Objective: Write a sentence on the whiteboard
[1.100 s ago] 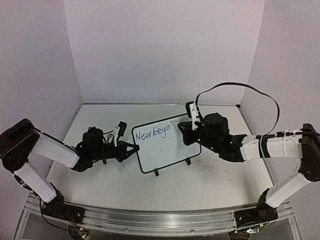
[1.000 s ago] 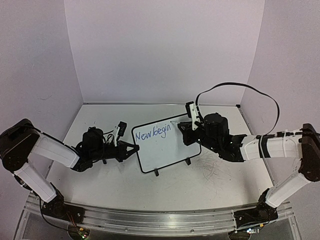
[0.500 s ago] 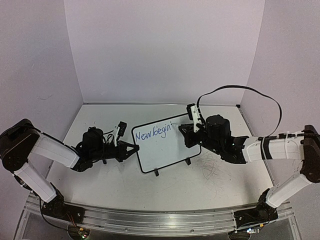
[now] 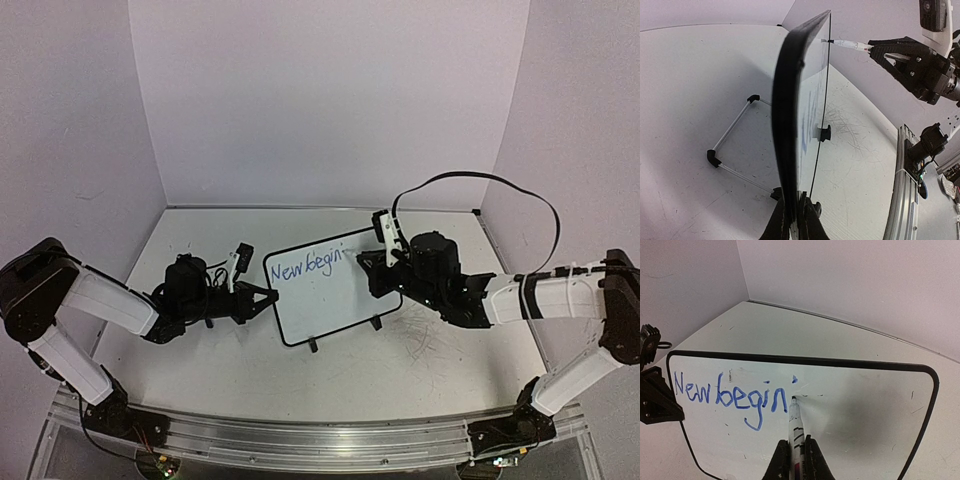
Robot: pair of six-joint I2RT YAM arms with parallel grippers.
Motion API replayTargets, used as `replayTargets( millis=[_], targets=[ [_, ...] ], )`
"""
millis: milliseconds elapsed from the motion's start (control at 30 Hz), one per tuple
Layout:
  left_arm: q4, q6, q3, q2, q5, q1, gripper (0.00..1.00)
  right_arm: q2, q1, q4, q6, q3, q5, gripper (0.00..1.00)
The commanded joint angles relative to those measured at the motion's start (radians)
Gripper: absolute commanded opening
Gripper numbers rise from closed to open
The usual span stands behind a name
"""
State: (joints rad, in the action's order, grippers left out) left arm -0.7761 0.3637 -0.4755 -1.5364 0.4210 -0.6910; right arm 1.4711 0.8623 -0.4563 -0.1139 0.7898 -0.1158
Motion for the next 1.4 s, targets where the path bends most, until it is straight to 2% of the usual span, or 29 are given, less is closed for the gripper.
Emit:
replayTargets(
  millis=[0, 400, 733, 1367],
  targets=[
    [0.096, -0.039, 0.014, -0.004, -0.038, 0.004, 0.00, 0.020, -0.002, -0.029, 0.005, 0.038, -0.029, 0.00],
    [0.096, -0.040, 0.014, -0.004, -0.036, 0.004, 0.00, 0.023, -0.002, -0.027, 0.012, 0.044, -0.066, 0.00],
    [0.096, -0.040, 0.018, -0.003, -0.038, 0.003, 0.00, 0.031, -0.001, -0.020, 0.016, 0.052, -0.035, 0.00],
    [0.096, -0.038, 0.023, 0.007, -0.041, 0.004, 0.00, 0.013, 0.006, 0.024, -0.036, -0.024, -0.010, 0.00]
  ],
)
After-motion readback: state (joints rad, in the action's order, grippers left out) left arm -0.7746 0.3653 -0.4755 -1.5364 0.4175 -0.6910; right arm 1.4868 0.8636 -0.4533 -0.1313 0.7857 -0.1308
